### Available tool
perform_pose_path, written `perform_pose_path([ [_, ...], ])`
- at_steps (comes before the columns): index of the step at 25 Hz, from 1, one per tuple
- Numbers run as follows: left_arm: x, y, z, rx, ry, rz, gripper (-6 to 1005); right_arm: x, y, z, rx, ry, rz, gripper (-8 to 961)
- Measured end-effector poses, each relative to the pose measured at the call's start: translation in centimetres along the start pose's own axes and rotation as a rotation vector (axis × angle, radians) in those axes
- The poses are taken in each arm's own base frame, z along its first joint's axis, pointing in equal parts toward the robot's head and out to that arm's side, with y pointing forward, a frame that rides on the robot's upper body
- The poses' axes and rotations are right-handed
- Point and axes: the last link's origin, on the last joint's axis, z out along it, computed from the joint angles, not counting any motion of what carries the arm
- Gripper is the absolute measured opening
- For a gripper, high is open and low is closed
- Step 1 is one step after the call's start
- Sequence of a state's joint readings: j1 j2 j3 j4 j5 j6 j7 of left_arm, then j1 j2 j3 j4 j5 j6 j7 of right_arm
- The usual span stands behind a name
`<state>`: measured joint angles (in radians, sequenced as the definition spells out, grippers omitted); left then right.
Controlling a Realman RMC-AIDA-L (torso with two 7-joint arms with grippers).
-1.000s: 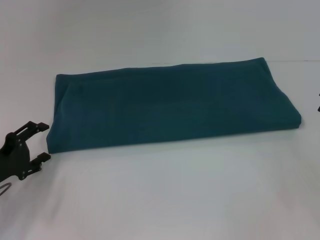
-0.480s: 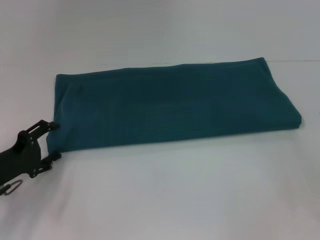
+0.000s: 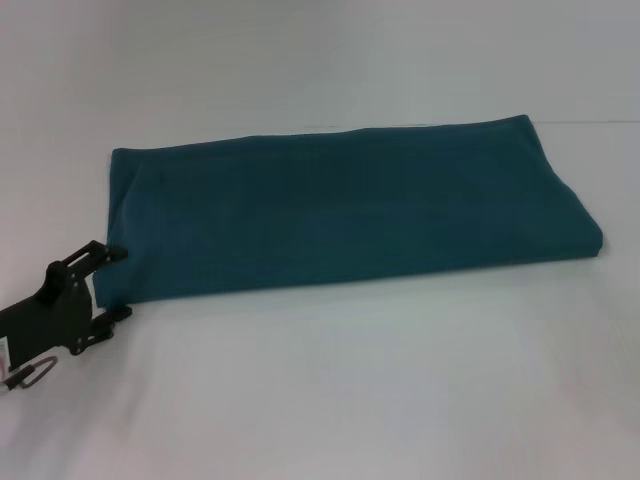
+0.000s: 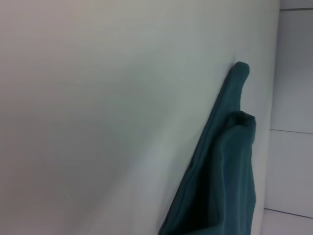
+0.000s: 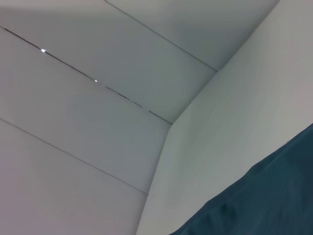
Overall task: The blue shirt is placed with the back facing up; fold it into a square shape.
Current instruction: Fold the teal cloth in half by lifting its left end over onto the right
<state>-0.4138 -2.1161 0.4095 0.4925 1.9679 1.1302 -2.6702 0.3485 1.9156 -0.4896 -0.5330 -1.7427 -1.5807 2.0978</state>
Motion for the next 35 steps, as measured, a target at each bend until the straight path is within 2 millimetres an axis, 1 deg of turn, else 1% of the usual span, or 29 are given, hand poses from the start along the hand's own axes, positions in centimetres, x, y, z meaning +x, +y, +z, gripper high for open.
perform_pose_path([
  [9, 0.4, 0.6, 0.7, 0.000, 0.019, 0.006, 875, -0.2, -0.1, -0.4, 0.002, -0.023, 0.006, 940],
  [16, 0.9, 2.0, 1.4, -0.016, 0.035, 0.041, 874, -0.2, -0.1, -0.4, 0.004, -0.025, 0.007, 940],
  [19, 0.8, 2.7, 1.5, -0.044, 0.023, 0.058, 874, -0.2, -0.1, -0.4, 0.005, -0.024, 0.007, 940],
  [22, 0.6, 3.7, 1.2, -0.114, 0.006, 0.070, 874, -0.2, -0.1, -0.4, 0.005, -0.024, 0.008, 940],
  [24, 0.5, 3.9, 1.0, -0.140, -0.001, 0.072, 874, -0.1, -0.2, -0.4, 0.004, -0.024, 0.010, 940],
  [26, 0.5, 3.7, 0.9, -0.136, -0.003, 0.072, 874, 0.0, -0.2, -0.3, 0.003, -0.023, 0.015, 940],
  [31, 0.6, 1.8, -0.4, -0.094, 0.022, 0.047, 874, 0.2, -0.3, -0.4, 0.007, -0.019, 0.019, 940],
  [35, 0.7, 0.9, -1.4, -0.087, 0.035, 0.038, 874, 0.2, -0.4, -0.4, 0.008, -0.018, 0.019, 940],
])
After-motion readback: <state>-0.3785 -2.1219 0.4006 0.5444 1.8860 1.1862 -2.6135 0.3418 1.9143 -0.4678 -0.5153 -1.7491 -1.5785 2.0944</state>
